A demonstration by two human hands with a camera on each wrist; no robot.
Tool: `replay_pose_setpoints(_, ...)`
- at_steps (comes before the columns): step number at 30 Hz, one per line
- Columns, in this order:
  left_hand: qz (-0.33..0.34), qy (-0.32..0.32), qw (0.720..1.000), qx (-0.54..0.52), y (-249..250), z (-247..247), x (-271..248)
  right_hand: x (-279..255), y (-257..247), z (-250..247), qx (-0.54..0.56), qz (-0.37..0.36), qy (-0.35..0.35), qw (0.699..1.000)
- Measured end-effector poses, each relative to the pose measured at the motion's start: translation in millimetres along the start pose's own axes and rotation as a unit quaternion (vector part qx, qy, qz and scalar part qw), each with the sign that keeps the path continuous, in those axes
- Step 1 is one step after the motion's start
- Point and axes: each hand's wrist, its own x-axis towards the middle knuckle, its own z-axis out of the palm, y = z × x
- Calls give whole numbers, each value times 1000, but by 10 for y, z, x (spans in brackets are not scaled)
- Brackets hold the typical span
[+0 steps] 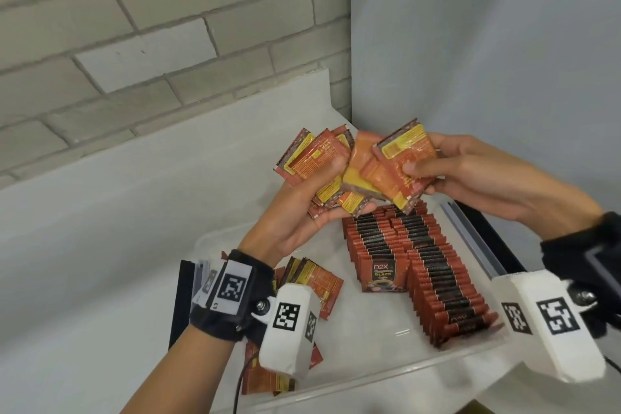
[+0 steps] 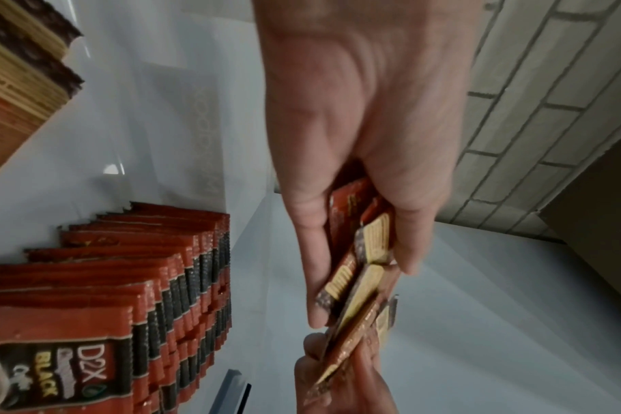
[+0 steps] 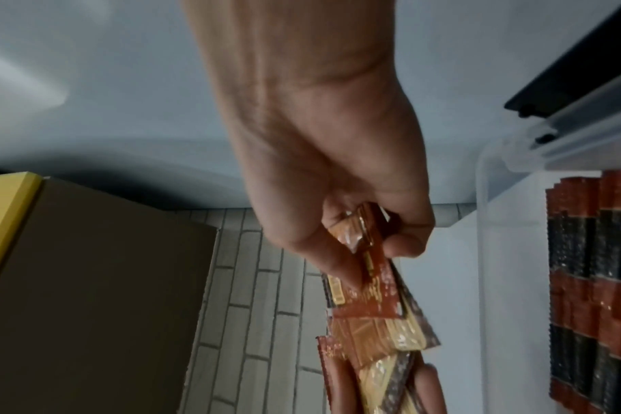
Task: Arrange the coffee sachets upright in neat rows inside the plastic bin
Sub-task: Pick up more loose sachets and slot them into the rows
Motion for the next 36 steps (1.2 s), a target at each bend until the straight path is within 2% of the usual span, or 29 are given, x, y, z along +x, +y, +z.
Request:
replay_pose_setpoints(3, -2, -4, 1000, 0, -41, 9, 15, -12, -15, 32, -33, 6, -12, 999)
replay_pose_setpoints(6, 18, 22, 1000, 14, -55, -20, 31, 10, 25, 62, 7, -8, 27, 1000)
replay_pose_setpoints(9, 24, 27, 999, 35, -63, -24, 31, 21, 107, 108, 18, -6, 36, 999)
replay_pose_setpoints(12, 15, 8, 999, 33, -57, 14, 20, 33, 136, 144, 9, -8, 49, 999)
replay_pose_setpoints(15, -5, -24, 999, -24, -38, 17, 8, 51, 106, 122, 22, -16, 71, 997)
replay_pose_setpoints(17, -19, -24, 999, -45, -30, 1, 13, 53, 82, 98, 31, -25, 71, 997)
replay_pose_setpoints(21, -7, -30, 999, 18, -65, -7, 30, 31, 55, 117, 50, -52, 65, 995)
replay_pose_setpoints(27, 9, -29, 997, 72, -91, -6, 33, 22, 92, 197, -31, -29, 37, 998)
replay_pose_setpoints(33, 7, -43, 996, 84, -86, -3, 38, 4, 132, 194, -29, -11, 18, 999)
replay_pose_setpoints(36, -17, -22, 999, 34, -62, -9, 50, 6, 130, 163, -8, -6, 29, 1000)
